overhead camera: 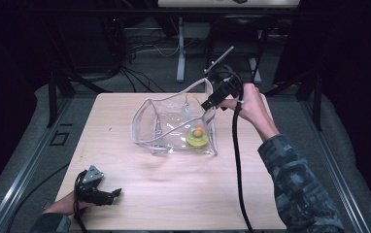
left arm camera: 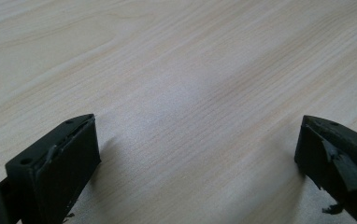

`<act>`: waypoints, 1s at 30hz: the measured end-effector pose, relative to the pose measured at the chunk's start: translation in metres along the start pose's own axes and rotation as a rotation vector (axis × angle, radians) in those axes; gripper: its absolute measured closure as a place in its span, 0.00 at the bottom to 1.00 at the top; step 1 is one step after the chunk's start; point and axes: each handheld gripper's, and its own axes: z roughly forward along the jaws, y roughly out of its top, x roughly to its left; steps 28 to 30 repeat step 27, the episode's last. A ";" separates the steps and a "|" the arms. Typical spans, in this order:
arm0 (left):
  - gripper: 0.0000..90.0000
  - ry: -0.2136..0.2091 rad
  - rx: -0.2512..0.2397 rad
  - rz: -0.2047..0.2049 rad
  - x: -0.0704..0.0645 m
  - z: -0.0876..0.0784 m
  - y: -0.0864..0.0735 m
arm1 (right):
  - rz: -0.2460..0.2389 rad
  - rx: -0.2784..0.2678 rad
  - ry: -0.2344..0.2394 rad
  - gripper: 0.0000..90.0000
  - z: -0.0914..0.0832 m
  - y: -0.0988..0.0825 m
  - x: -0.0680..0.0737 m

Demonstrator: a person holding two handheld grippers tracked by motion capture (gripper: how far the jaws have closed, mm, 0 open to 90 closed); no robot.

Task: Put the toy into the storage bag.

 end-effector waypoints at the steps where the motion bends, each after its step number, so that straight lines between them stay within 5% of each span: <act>1: 0.00 0.000 0.000 0.000 0.000 0.000 0.000 | 0.006 -0.003 -0.001 0.11 -0.001 -0.003 -0.001; 11: 0.00 0.000 0.000 0.000 0.000 0.000 0.000 | 0.039 -0.025 -0.020 0.05 -0.004 -0.049 -0.010; 25: 0.00 0.004 -0.003 -0.001 0.000 0.000 0.000 | 0.116 0.029 -0.005 0.04 0.028 -0.135 -0.011; 30: 0.00 0.004 -0.003 -0.001 0.000 0.000 0.000 | 0.120 0.042 -0.005 0.04 0.031 -0.139 -0.011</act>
